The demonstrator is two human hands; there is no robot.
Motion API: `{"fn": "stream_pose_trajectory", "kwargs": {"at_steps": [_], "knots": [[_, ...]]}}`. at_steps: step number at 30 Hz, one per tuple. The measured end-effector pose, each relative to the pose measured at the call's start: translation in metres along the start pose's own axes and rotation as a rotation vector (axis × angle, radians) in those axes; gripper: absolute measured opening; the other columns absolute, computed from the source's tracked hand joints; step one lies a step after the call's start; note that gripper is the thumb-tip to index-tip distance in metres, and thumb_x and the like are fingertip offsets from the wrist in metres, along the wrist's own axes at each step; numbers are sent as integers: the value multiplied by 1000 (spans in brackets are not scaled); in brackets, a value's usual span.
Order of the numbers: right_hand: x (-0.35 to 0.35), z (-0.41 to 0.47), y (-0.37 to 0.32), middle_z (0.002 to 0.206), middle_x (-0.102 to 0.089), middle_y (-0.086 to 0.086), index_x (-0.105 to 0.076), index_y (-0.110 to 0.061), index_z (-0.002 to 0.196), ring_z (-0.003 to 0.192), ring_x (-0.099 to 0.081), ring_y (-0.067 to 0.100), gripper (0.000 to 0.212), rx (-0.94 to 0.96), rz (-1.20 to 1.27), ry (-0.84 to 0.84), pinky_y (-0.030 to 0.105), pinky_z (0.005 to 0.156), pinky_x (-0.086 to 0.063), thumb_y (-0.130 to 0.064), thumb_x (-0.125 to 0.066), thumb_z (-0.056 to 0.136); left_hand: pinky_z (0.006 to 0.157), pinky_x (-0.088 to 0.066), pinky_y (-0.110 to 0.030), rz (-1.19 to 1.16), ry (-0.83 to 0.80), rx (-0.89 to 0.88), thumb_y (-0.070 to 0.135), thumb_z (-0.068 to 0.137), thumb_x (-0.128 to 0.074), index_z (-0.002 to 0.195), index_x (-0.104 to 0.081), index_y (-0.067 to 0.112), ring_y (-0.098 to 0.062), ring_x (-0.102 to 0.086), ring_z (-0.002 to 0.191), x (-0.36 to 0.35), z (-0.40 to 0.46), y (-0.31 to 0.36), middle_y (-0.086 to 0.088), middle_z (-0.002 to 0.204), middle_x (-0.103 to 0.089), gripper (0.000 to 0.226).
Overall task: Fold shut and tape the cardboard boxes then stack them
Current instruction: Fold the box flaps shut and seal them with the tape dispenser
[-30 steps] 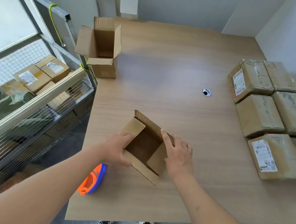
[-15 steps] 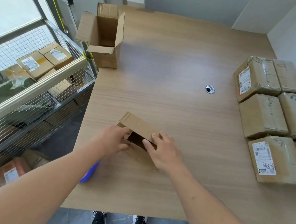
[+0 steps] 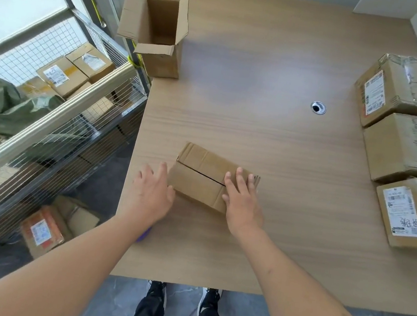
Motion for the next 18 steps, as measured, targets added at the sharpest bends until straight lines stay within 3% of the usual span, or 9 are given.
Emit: {"fn": "stream_pose_trajectory", "kwargs": {"at_steps": [3,5,7,9,12,16,18], "knots": [[-1,0,-1,171,6,-3,-10,-30,163,158,4,30,57,24,-47,3,46,123,-25,-32,-34,111,71,-37,-39,57,-83,189,53,88,-53,123,-39,19,-30,-35,83,-11,-23,-29,-8,96,-31,51],[-1,-1,1,172,6,-1,-9,-29,163,158,3,31,57,47,-86,-3,45,124,-22,-33,-32,111,71,-38,-38,56,-180,276,63,80,-59,134,-34,21,-32,-44,87,-26,-39,-42,-9,103,-37,73],[-1,-2,3,172,6,1,-9,-28,163,158,2,32,57,74,-121,-5,45,125,-19,-33,-31,111,73,-40,-39,14,-244,291,64,75,-69,151,-17,24,-37,-56,98,-42,-51,-50,-14,115,-43,100],[-1,-3,2,172,5,0,-11,-29,163,158,2,31,56,100,-116,-11,45,126,-17,-33,-32,112,73,-45,-40,-41,-244,245,53,78,-76,158,-2,25,-40,-59,102,-52,-56,-53,-19,119,-47,113],[-1,-2,3,172,4,-3,-14,-31,163,158,2,29,56,126,-88,-35,44,126,-16,-33,-35,111,74,-46,-41,-146,-222,213,34,85,-76,160,2,28,-39,-56,105,-54,-57,-57,-21,126,-50,108],[-3,-5,3,172,3,-7,-16,-34,162,158,3,25,56,150,-45,-45,43,126,-14,-33,-37,110,77,-47,-42,-319,-194,321,26,91,-63,159,1,37,-35,-54,84,-36,-59,-69,-18,124,-45,95],[-3,-8,2,171,2,-8,-17,-34,162,158,4,24,55,163,-28,-49,43,127,-13,-32,-38,111,79,-45,-42,-412,-85,366,25,91,-63,160,2,38,-31,-54,82,-16,-59,-76,-14,120,-46,95]]}}
Point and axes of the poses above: each hand's wrist, its own z-axis towards the middle knuckle, its own x-axis out of the back of the hand, y = z × x, the point moved 5 cm from there along z, towards the middle knuckle
